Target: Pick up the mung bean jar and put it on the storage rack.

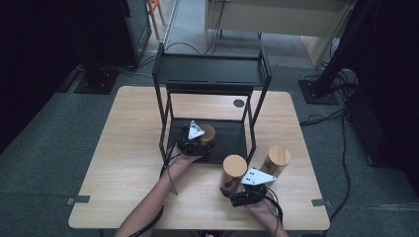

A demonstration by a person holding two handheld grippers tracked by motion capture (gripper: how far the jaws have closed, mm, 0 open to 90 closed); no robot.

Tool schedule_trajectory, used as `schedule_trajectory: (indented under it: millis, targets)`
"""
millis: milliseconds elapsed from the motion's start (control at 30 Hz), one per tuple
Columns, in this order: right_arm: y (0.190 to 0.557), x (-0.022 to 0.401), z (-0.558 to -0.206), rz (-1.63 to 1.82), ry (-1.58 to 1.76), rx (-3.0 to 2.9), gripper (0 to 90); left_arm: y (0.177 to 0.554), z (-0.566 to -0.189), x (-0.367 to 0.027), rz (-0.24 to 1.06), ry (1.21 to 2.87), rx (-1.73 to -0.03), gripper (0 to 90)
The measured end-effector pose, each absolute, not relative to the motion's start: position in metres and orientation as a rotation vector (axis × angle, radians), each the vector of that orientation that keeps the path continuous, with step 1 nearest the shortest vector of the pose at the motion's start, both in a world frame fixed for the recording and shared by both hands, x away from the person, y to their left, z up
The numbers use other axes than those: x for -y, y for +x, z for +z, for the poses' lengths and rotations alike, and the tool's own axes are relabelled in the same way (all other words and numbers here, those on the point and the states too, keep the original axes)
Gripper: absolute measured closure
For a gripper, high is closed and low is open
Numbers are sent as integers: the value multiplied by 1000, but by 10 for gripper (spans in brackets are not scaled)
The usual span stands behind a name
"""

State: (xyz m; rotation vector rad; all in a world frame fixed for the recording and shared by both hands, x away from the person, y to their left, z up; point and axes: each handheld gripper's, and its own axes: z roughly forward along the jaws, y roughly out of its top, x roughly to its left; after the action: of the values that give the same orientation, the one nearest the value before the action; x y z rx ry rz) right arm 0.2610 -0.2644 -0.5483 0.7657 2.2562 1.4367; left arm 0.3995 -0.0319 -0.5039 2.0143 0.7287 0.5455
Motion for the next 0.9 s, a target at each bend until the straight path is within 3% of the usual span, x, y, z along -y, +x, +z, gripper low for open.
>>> schedule_trajectory:
  millis: [900]
  targets:
    - [260, 264, -548, 1435, 746, -2267, 101, 418, -505, 39, 543, 2017, -740, 255]
